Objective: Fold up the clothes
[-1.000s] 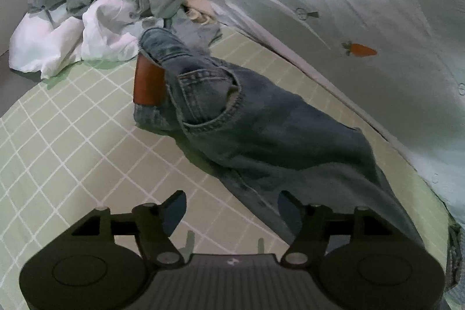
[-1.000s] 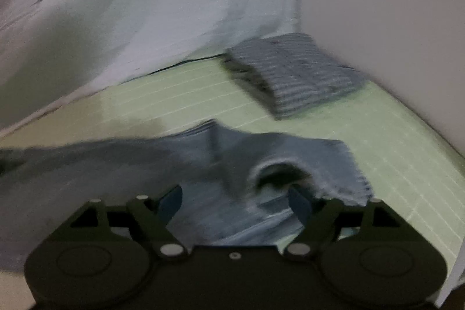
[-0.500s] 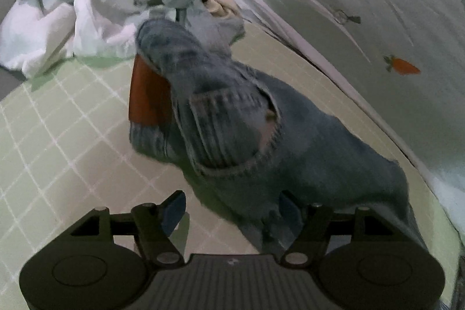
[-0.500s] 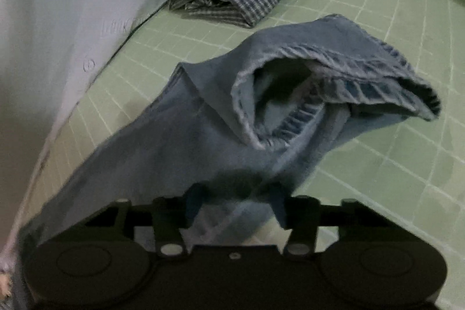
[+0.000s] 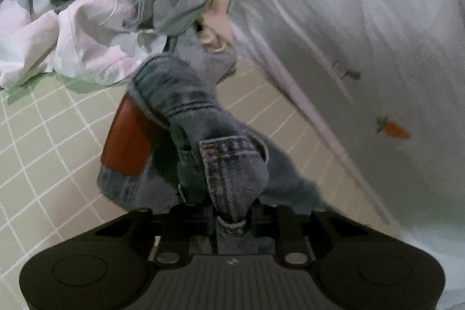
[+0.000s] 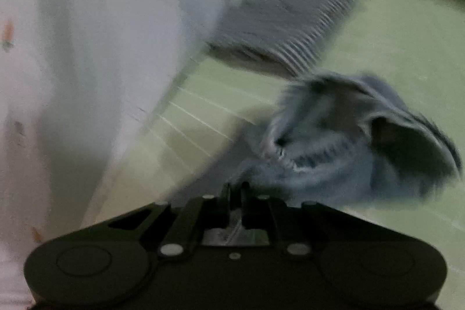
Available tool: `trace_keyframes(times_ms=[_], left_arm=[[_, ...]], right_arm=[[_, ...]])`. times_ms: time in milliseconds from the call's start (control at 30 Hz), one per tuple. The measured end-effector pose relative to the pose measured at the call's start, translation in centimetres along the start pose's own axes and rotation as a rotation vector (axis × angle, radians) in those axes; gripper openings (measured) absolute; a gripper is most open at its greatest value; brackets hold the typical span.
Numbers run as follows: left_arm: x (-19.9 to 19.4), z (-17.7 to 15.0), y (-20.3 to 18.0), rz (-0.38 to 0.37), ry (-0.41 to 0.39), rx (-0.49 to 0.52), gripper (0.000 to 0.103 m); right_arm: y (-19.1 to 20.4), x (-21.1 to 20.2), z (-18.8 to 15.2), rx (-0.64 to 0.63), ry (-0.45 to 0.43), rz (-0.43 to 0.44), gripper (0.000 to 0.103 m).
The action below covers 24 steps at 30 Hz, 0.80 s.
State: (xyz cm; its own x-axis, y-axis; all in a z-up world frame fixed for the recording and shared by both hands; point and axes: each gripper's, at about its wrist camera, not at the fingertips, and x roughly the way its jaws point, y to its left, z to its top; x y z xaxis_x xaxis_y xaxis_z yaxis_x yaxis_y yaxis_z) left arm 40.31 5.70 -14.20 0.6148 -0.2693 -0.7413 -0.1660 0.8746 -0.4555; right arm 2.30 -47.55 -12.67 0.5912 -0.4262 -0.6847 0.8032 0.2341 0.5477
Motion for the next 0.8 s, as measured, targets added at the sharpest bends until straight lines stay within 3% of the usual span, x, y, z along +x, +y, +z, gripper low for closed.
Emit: trace_keyframes(times_ms=[267,433,567,667,800], left_arm=[[-3.3,5.3,-3.7,-0.141,-0.126,-0.012,0.017],[-8.8,7.6,-6.1,-0.264,-0.261,0.016,0.017],[-14.8,7.2,-5.5,-0.337,-0.358,0.038,0.017],[-17.9,5.5,-2.9,-0.317,-0.382,0.039,0.017],[-18.9,1.6,2.6,-0.152,-0.323,0.018,0.018]], right_arm=[[7.1,-2.5,6.9,-0.041,-0.182,0.273,0.005],[10.4,-8.4,10.3,-0.079,-0.399,0.468,0.005],[10.5,-14.1,10.4,-0.150,-0.499,0.539,0.005],[8.9,-17.1,8.6,-0.205,-0.505,0.524,0.005],[5.1,-16.4,4.8,-0.253,-0.341,0.409,0.005]])
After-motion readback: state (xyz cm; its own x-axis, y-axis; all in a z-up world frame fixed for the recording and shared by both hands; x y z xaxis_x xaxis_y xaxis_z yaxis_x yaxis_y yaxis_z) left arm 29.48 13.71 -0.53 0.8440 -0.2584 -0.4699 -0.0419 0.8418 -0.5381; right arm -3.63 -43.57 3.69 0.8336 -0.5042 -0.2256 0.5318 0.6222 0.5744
